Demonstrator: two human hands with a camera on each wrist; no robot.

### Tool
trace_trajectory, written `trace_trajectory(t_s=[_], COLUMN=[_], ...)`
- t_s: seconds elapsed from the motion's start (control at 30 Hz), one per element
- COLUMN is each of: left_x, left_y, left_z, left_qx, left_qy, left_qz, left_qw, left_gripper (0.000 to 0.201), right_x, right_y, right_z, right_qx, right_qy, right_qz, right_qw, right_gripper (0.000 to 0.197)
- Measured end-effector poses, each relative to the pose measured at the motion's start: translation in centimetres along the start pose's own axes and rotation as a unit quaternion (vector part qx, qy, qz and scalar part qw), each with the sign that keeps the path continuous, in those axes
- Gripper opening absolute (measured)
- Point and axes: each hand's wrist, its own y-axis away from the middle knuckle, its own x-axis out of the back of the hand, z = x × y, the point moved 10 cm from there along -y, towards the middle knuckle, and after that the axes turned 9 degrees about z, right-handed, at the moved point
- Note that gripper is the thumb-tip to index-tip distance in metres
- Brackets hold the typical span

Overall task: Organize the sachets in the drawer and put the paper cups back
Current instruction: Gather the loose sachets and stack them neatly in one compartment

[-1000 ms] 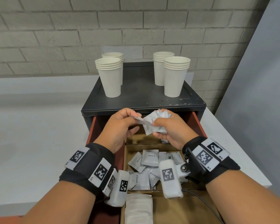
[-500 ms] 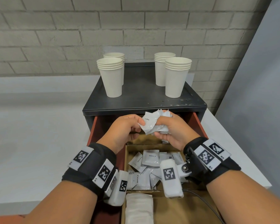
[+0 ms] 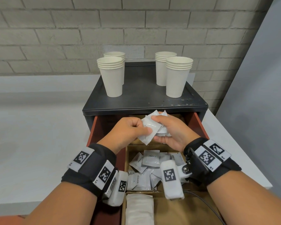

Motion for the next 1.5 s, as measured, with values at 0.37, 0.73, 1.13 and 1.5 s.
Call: trace_trajectory(t_s=[0.37, 0.73, 1.13, 1.5], left_x=[0.1, 0.0, -0.3, -2.8], left_y=[0.4, -0.2, -0.2, 1.5], left_z=[1.4, -0.7, -0.7, -2.4], left_qx=[-0.019, 0.039, -0.007, 0.081], left_qy=[0.196, 0.083, -0.043, -0.043], left_qz=[-0.033, -0.009, -0.012, -0.145], left_qw=[0.980, 0.996, 0.999, 0.985], left_gripper=[0.021, 0.021, 0.031, 0.059], right_x=[-0.3, -0.1, -0.9, -1.5], right_y=[0.1, 0.2, -0.2, -0.5], right_z=[-0.2, -0.3, -0.1, 1.0], right_qx=[0.015, 0.021, 0.065, 0.062], right_qy=[0.014, 0.025, 0.130, 0.218], right_qz=[-0.013, -0.006, -0.053, -0.066], right_qw=[1.000, 0.999, 0.988, 0.972], right_gripper=[0.011, 0.005, 0.027, 0.039])
